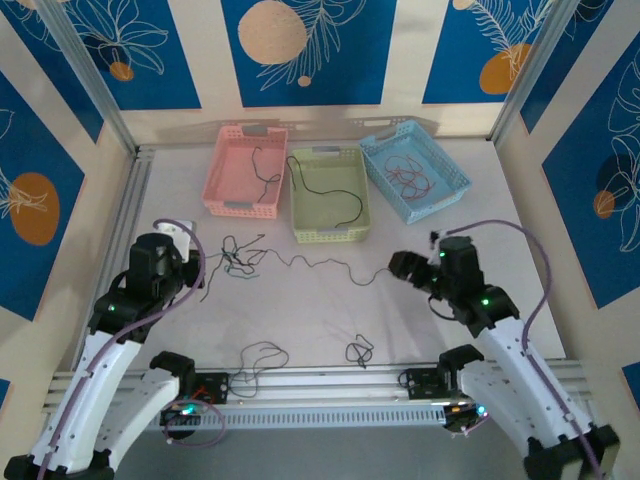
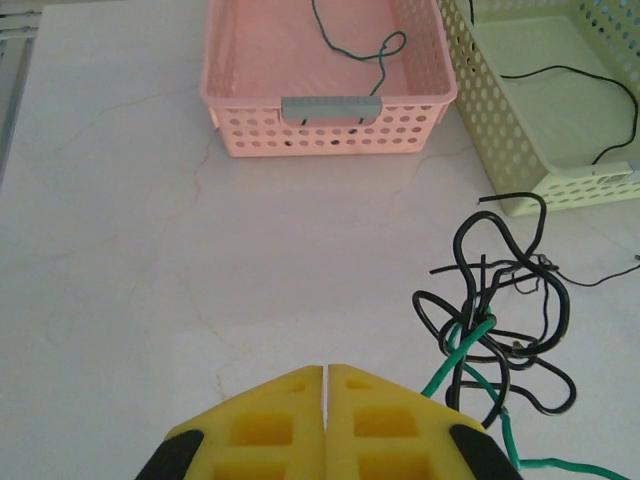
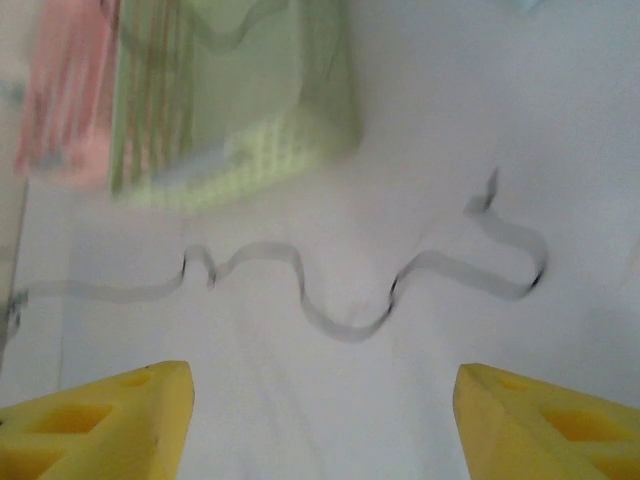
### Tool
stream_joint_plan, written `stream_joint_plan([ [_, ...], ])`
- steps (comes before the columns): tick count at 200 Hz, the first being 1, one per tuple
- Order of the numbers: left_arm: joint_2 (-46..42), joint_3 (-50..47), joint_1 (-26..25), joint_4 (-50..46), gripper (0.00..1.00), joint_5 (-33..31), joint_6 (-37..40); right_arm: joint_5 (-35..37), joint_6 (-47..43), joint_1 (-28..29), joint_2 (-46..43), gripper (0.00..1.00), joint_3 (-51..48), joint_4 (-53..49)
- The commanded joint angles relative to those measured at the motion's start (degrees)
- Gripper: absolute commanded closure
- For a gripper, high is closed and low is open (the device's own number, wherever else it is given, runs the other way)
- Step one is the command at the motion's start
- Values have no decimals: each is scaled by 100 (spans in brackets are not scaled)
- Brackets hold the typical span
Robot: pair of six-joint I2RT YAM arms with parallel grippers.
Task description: Untangle the cables
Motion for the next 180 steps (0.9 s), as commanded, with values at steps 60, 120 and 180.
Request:
stream_joint_plan([
  [60,-126,-101,25,294,100,390,1,193,1554,2454,931,32,-561,-1070],
  [120,-150,-113,25,311,100,491,14,240,1550,3199,1806,38,-513,-786],
  [180,-179,-138,25,320,100,580,15,357,1281,3836,3187,46,65,-491],
])
